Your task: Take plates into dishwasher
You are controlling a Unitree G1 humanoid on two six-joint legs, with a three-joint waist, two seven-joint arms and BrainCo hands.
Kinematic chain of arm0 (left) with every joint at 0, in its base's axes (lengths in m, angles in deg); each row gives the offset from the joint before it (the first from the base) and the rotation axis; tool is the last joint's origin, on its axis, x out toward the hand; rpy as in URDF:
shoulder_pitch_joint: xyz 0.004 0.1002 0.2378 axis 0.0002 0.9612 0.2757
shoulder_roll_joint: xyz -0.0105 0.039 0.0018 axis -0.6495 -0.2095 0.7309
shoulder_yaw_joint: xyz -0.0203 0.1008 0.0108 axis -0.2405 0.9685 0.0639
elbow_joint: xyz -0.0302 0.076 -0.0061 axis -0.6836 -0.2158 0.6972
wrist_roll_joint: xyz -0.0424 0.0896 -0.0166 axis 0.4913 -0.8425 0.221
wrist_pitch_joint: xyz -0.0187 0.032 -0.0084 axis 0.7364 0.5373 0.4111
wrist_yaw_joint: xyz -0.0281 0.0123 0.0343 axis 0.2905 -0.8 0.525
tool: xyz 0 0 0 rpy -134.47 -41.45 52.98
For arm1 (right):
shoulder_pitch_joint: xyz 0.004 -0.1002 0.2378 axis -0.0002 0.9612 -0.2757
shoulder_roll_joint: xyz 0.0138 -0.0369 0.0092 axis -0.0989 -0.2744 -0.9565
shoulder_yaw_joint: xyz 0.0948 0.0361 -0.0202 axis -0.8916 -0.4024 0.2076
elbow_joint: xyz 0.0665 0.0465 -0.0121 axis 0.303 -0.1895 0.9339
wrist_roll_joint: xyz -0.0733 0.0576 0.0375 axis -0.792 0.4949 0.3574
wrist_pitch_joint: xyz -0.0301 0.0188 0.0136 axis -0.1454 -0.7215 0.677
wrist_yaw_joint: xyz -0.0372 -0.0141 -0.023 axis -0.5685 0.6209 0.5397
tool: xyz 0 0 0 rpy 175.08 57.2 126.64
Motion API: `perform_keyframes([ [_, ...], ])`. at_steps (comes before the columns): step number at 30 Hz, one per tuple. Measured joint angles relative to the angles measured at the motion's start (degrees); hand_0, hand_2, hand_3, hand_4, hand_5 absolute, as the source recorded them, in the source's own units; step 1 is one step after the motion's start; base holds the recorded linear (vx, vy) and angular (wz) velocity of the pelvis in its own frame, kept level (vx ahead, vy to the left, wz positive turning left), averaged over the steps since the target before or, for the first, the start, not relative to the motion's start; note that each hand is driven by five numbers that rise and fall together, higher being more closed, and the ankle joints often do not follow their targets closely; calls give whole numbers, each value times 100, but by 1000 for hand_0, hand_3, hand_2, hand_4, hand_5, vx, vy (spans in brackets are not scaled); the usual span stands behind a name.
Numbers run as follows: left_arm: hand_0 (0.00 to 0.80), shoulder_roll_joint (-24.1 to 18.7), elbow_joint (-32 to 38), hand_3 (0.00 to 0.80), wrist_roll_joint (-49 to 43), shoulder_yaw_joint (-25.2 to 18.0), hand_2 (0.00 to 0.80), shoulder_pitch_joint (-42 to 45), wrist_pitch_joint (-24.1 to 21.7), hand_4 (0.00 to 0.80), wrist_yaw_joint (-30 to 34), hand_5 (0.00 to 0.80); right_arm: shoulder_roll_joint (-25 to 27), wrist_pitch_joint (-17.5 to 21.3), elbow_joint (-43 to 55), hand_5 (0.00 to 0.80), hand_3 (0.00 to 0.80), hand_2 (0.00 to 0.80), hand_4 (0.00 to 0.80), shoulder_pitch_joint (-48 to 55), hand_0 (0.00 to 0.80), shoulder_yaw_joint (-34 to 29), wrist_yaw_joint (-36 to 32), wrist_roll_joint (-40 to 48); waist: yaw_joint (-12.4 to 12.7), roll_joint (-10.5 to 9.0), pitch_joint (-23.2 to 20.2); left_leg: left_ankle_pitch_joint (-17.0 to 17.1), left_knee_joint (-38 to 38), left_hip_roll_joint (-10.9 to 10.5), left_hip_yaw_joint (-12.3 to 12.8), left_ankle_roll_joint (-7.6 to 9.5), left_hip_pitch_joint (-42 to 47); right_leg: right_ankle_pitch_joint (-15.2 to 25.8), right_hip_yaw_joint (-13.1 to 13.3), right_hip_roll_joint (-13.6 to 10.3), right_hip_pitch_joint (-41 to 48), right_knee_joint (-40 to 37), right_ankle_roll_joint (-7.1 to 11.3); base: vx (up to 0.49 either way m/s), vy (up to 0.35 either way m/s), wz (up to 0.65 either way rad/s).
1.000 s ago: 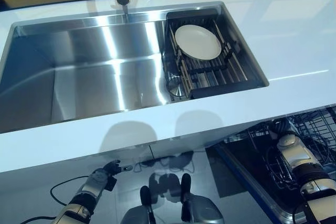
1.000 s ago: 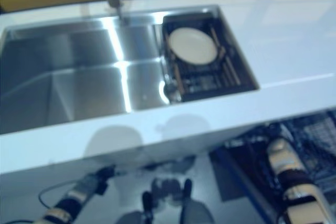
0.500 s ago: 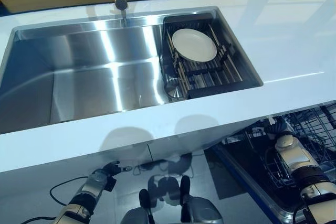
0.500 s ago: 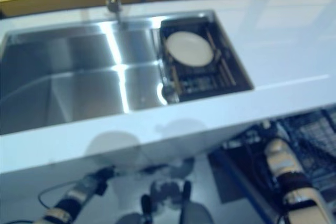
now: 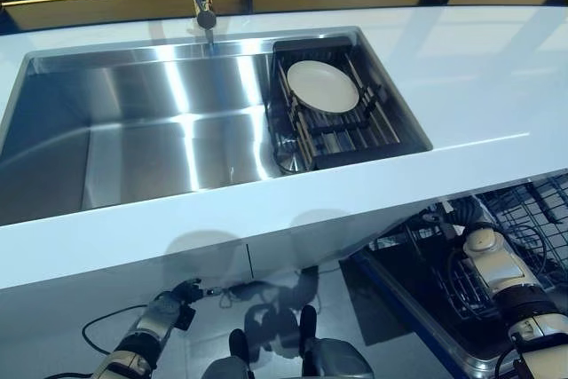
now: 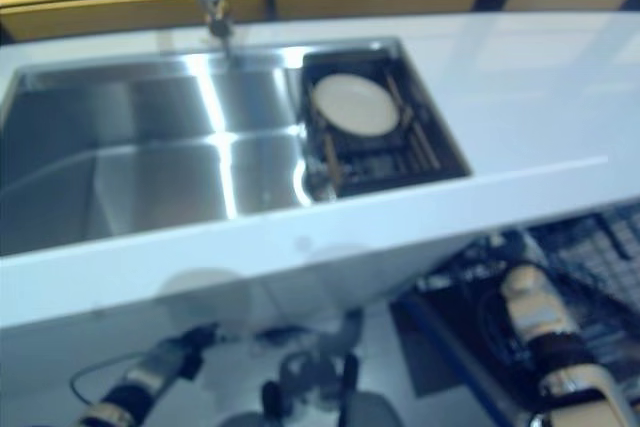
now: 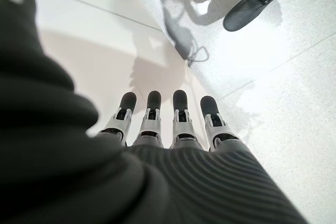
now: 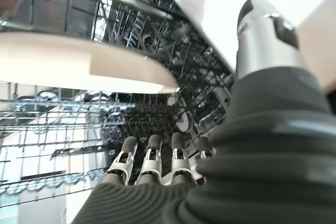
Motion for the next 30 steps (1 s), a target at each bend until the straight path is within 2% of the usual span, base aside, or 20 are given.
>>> perform_keyframes([
  [5, 0, 4, -3, 0, -84, -102, 0, 141, -9, 0, 25, 0, -3, -20, 268, 0, 0, 0, 0, 438, 0, -329, -105, 5, -83, -91, -181, -4, -3, -5, 55, 0, 68, 20, 80, 11, 6, 3, -6, -21, 82, -8],
  [14, 0, -1, -21, 0, -112, -201, 0, 422, -137, 0, 22, 0, -62, -104, 306, 0, 0, 0, 0, 1657, 0, -1015, -97, 189, -256, -159, -384, -50, -32, -17, 327, 4, 189, 39, 338, 35, 16, -23, 39, -25, 87, -15],
  [22, 0, -26, -106, 0, -124, -200, 0, 537, -285, 0, 19, 0, -86, 18, 339, 0, 0, 0, 0, 2202, 0, -1797, 297, 584, -575, -228, -485, -75, -35, -12, 488, -3, 255, 69, 484, 59, 5, -24, 86, -37, 59, -12],
  [26, 0, -18, -105, 0, -123, -194, 0, 625, -314, 0, -23, 0, -11, 166, 953, 0, 0, 0, 0, 2273, 0, -2023, 494, 588, -722, -231, -500, -88, -34, -19, 521, -2, 291, 76, 537, 57, 15, -24, 98, -30, 58, -8],
  [30, 0, 23, -97, 0, -122, -190, 0, 693, -342, 0, -68, 0, 325, 335, 1763, 0, 0, 0, 0, 2263, 0, -2175, 534, 585, -725, -174, -526, -104, -35, -25, 599, 3, 298, 87, 618, 63, -11, -24, 113, -9, 56, -9],
])
